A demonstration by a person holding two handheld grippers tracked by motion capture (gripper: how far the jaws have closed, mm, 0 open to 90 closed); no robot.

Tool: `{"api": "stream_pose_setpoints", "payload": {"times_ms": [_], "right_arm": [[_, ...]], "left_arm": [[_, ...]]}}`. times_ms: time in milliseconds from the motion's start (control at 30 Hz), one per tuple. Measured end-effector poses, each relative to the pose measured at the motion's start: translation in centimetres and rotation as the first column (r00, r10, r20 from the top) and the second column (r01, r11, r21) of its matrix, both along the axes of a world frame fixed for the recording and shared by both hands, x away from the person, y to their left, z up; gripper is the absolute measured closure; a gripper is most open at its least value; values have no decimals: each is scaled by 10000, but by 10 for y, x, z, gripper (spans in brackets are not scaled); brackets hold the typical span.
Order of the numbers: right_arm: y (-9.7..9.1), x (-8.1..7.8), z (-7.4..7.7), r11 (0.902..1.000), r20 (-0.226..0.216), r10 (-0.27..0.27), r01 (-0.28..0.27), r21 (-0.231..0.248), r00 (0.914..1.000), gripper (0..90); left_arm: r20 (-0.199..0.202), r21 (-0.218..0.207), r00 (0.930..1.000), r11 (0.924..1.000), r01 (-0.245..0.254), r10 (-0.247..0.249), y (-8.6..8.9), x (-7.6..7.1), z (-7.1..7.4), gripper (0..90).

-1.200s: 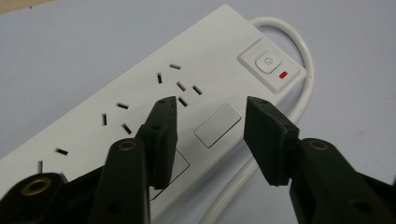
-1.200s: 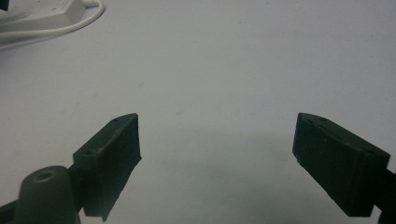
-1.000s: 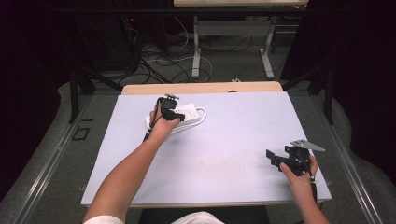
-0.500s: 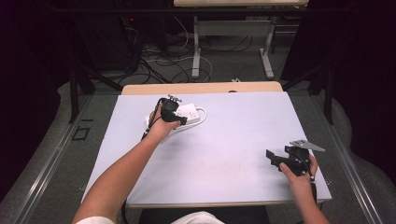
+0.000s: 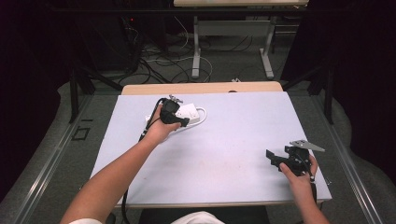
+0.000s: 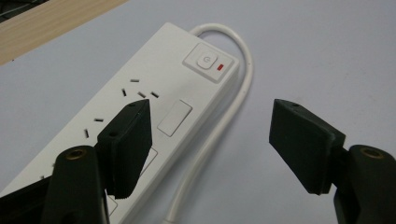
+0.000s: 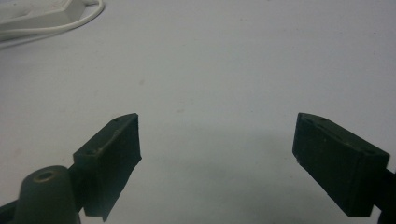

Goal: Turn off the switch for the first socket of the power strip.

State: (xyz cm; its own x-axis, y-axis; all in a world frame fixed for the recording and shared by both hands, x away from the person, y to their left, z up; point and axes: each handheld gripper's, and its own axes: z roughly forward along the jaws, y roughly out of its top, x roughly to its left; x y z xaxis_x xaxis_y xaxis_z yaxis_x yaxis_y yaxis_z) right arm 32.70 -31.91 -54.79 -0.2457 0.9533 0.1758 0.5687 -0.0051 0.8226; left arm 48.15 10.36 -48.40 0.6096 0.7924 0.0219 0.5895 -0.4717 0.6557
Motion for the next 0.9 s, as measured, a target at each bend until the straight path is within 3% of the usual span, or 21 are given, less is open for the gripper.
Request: {"api": "stream_pose_setpoints", "payload": {"times_ms": [200,267,367,500,633,700,767,900], "right_arm": [[1,0,-1,9999,171,-127,126,60,9998,143],[1,-1,0,10000,2,-38,38,14,10000,143],[2,-1,0,10000,88,-44,43,66,10000,143],[2,-1,1,9999,149,-75,74,75,9999,143],[1,-1,0,9999,89,-96,96,58,9999,143],[1,0,0,9999,58,-70,70,85,10000,143],[2,0,-1,10000,71,-42,41,56,10000,143],[3,0,0,10000,67,-33,33,85,10000,142]], "left_arm": [[244,-419,9996,9990,151,-141,3,-15,8,155],[362,-505,9992,9986,165,-147,6,-20,11,135],[540,-975,9984,9949,246,-194,13,-27,15,6],[538,-1642,9983,9860,290,-204,20,-38,17,4],[590,-1874,9978,9815,402,-296,27,-49,17,4],[564,-2160,9979,9755,420,-304,28,-55,17,4],[624,-2076,9975,9771,459,-336,30,-60,18,4],[721,-2234,9966,9731,558,-406,34,-70,20,6]]}}
